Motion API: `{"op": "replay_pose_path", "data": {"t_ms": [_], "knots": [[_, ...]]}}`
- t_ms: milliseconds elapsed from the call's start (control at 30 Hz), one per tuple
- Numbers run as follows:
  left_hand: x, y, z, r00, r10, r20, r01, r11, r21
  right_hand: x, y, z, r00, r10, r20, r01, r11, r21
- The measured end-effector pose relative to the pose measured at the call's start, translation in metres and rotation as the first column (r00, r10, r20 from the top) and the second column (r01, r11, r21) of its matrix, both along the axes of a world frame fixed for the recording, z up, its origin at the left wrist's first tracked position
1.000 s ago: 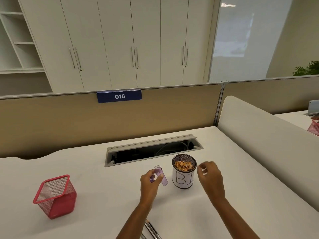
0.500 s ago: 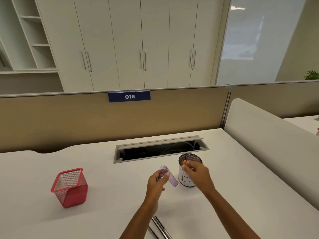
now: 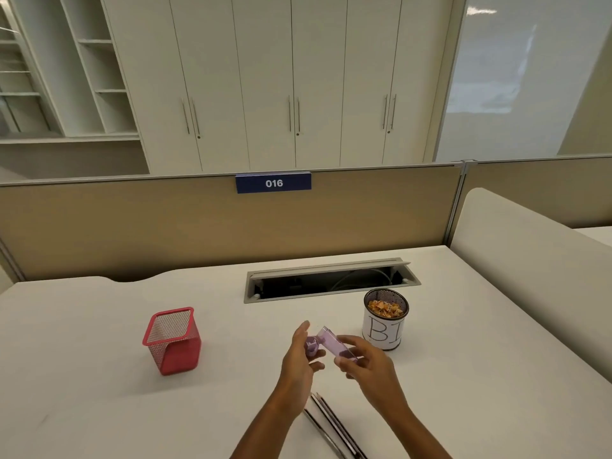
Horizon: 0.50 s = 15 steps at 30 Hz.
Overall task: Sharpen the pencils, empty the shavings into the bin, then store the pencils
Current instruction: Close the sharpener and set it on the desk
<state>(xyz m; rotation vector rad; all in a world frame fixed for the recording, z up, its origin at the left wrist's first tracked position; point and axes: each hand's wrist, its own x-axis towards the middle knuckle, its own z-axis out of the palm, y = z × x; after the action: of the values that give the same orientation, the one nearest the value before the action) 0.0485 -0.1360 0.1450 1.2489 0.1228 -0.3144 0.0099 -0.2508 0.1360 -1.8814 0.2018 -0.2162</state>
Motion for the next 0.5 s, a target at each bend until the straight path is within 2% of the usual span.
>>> {"op": "replay_pose_path", "data": {"t_ms": [133,233,300,400,500], "knots": [[-0.006,0.014,0.004,0.993,0.087,-0.086,-0.097,0.987,-0.129,-0.016,0.008,0.001,1.0,0.019,0.016,-0.017,0.995,-0.1],[-0.012,0.022,-0.001,0.988,0.138,-0.066,-0.149,0.967,-0.205,-0.024,0.016,0.002,0.999,0.031,0.015,-0.029,0.986,-0.161],[-0.016,0.025,-0.007,0.992,0.122,-0.02,-0.124,0.976,-0.178,-0.027,0.019,0.002,0.999,0.023,0.025,-0.017,0.982,-0.19],[-0.022,0.03,-0.01,0.995,0.065,0.082,-0.06,0.996,-0.06,-0.03,0.023,0.001,0.998,0.027,0.053,-0.011,0.96,-0.279],[-0.029,0.032,-0.009,0.986,0.056,0.159,-0.059,0.998,0.016,-0.033,0.027,-0.001,0.995,0.057,0.085,-0.02,0.925,-0.379]]}}
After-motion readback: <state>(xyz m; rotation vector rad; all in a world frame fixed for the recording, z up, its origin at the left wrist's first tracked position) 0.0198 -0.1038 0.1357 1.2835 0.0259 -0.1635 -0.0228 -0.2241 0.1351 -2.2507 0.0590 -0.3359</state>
